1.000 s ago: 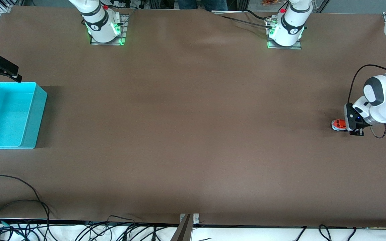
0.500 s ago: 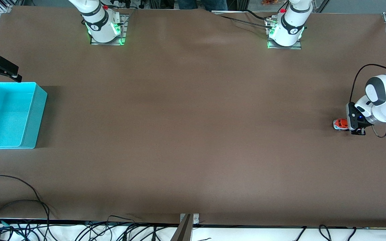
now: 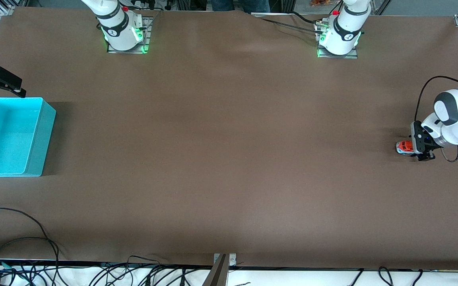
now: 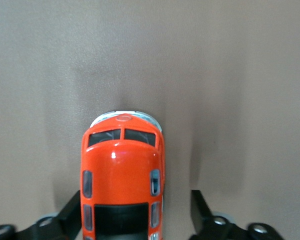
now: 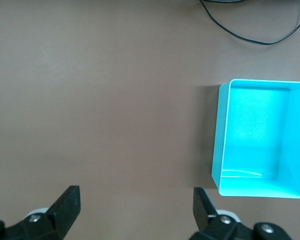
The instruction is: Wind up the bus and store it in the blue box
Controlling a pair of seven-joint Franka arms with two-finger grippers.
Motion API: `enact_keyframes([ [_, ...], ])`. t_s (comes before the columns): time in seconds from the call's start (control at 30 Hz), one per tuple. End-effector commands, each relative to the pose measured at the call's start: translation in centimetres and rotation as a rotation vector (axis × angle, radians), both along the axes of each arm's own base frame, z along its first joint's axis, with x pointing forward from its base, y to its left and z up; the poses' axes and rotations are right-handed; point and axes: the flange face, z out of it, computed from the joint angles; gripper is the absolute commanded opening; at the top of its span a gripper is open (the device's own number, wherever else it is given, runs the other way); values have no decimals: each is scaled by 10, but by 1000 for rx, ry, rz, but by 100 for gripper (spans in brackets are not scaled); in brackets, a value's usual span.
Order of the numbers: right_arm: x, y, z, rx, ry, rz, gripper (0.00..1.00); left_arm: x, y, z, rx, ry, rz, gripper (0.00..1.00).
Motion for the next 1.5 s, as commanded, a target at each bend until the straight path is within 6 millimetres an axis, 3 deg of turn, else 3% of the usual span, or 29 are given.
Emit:
enact_keyframes([
  [0.0,1,0,4,9,-8,4,100,10,0,13,0,11,-15,100],
  [0.33,1,0,4,9,-8,4,100,18,-1,62,0,85,46,100],
  [0.57,1,0,4,9,-8,4,100,38,-1,105,-1,144,111,100],
  [0.7,1,0,4,9,-8,4,100,53,-11,130,2,150,159,100],
  [0.97,1,0,4,9,-8,4,100,59,-38,138,-64,188,323,100],
  [1.13,1,0,4,9,-8,4,100,66,-59,154,-84,239,399,100],
  [1.27,1,0,4,8,-8,6,100,74,-85,175,-67,289,455,100],
  [1.47,2,0,3,8,-7,6,100,88,-120,224,-44,322,494,100],
])
